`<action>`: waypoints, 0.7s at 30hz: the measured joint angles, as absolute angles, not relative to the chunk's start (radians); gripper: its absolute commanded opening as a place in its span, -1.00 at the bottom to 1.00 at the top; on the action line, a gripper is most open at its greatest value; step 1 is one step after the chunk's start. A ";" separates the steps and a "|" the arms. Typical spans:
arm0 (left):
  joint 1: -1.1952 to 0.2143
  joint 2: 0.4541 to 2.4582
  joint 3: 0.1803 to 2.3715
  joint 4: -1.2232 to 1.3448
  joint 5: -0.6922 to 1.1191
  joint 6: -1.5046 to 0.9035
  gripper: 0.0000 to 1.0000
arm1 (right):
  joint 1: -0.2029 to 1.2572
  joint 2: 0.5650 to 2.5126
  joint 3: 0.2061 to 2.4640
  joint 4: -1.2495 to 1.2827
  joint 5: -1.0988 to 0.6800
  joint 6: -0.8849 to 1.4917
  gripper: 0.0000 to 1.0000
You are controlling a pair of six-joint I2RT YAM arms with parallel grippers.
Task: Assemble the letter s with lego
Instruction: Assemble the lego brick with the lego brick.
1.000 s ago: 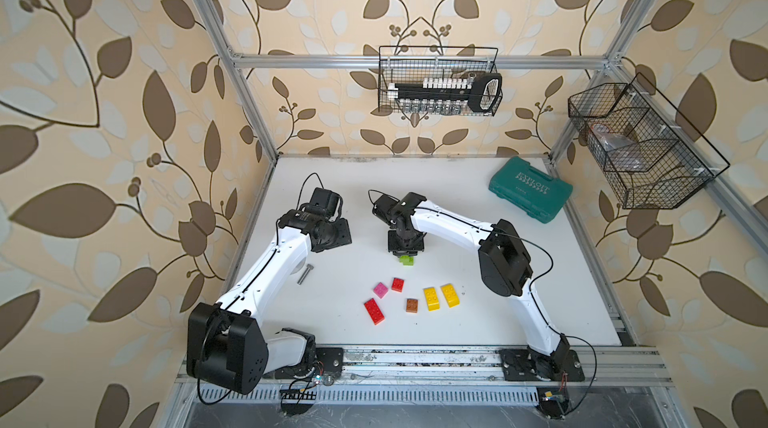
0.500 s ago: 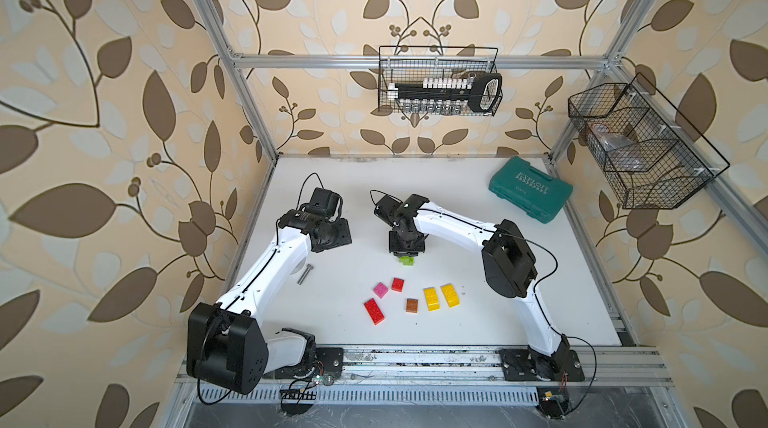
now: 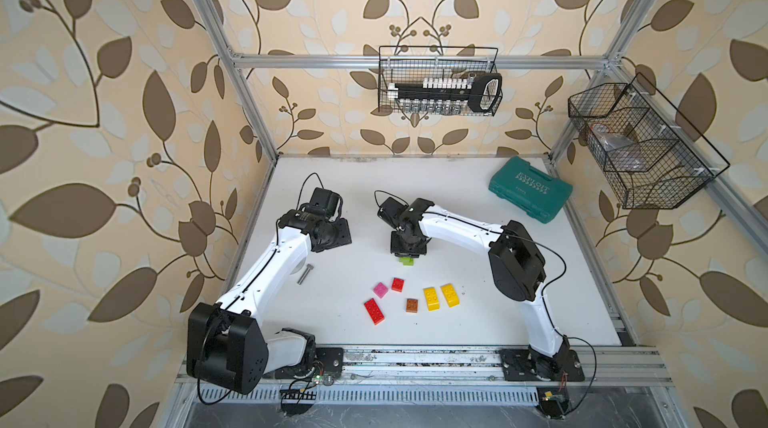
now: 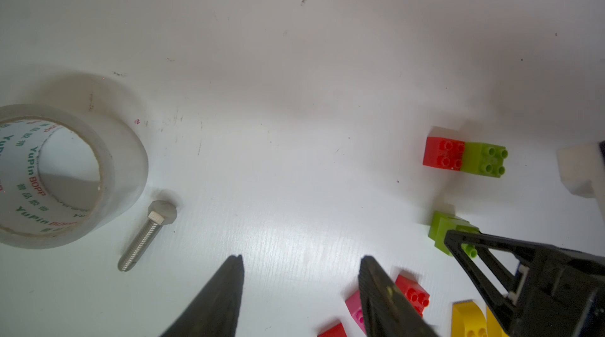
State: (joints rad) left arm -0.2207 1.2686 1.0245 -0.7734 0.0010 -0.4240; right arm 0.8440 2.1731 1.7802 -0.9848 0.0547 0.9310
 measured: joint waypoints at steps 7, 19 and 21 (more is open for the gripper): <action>-0.221 1.269 1.024 -0.773 0.001 -0.424 0.18 | 0.859 2.181 1.793 -1.000 0.086 0.942 -1.00; -0.215 1.269 1.024 -0.773 0.001 -0.424 0.18 | 0.870 2.173 1.777 -0.979 0.105 0.986 -1.00; -0.215 1.269 1.024 -0.773 0.001 -0.424 0.18 | 0.870 2.161 1.757 -0.960 0.105 0.992 -1.00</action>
